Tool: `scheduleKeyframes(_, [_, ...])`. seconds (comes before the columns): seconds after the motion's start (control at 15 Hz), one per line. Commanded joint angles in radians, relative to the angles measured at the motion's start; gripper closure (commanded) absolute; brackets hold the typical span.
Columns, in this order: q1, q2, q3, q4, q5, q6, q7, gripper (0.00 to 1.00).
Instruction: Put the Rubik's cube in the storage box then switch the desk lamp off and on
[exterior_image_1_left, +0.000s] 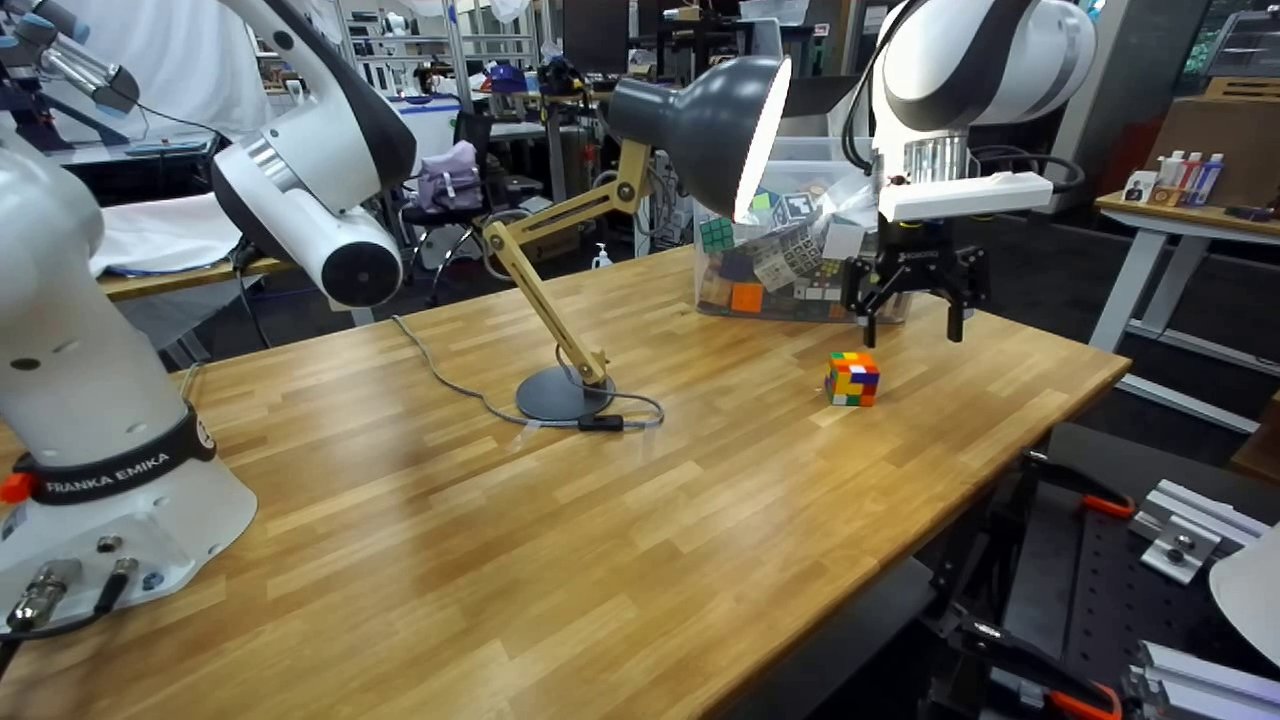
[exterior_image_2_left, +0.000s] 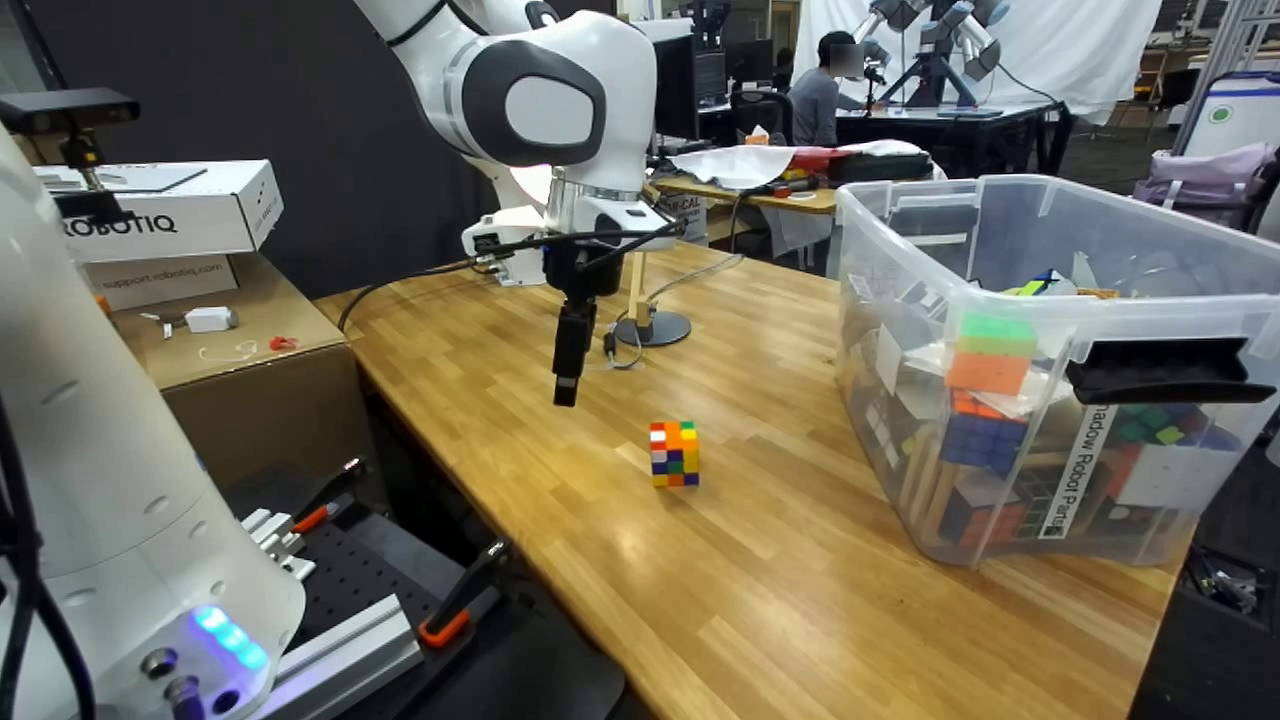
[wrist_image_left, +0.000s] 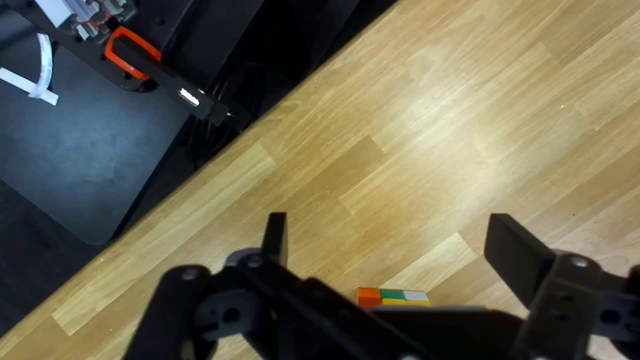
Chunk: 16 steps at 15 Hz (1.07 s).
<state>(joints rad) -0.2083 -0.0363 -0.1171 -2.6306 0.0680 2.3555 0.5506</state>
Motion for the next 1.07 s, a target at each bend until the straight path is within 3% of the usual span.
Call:
scheduleKeyframes(0.0, [0.013, 0.0, -0.013, 0.002, -0.001, -0.003, 0.001, 0.0])
scheduleKeyframes(0.33, [0.007, 0.073, -0.031, 0.059, 0.019, 0.07, 0.003, 0.0])
scheduleKeyframes(0.73, [0.021, 0.259, -0.041, 0.209, 0.14, 0.027, -0.031, 0.0])
scheduleKeyframes(1.0, [0.026, 0.349, -0.055, 0.294, 0.164, 0.014, -0.019, 0.0])
